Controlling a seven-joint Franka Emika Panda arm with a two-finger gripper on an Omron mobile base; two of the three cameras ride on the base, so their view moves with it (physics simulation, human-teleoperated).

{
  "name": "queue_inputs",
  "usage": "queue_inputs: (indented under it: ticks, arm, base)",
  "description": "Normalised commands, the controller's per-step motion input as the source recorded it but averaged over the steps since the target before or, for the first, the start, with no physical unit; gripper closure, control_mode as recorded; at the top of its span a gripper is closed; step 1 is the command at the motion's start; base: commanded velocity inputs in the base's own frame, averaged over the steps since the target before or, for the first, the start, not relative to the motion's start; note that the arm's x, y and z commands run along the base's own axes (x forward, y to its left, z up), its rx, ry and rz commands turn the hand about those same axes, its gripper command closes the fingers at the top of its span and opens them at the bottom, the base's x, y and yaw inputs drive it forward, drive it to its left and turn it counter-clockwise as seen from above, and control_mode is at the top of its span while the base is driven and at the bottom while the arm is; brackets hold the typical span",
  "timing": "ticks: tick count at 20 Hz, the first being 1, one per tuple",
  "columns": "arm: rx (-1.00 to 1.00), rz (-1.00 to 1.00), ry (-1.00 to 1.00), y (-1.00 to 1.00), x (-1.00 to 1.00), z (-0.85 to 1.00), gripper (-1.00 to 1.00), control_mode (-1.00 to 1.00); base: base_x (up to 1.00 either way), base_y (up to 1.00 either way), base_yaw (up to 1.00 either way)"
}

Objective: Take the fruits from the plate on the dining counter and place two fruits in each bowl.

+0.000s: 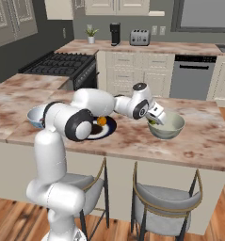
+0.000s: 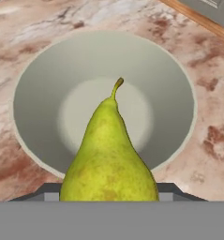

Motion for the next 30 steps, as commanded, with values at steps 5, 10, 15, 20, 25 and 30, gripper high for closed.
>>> queue_inputs:
  ticks: [5,10,15,20,25,30]
  arm:
    - [0.00,0.00,0.00,-0.04,0.00,-0.23,1.00,-1.00]
    - [0.00,0.00,0.00,-0.16,0.06,-0.01,1.00,-1.00]
    - [0.00,0.00,-0.01,-0.19,0.12,-0.05,1.00,-1.00]
    - [0.00,0.00,0.00,-0.06,0.03,-0.26,1.00,-1.00]
    - [0.00,0.00,0.00,-0.01,0.00,-0.39,1.00,-1.00]
    - [0.00,0.00,-0.02,0.00,0.00,-0.06,-1.00,-1.00]
  base:
    - [0.00,0.00,0.00]
    - [0.00,0.00,0.00]
    - [0.00,0.00,0.00]
    - [0.00,0.00,0.00]
    - [0.00,0.00,0.00]
    - [0.00,0.00,0.00]
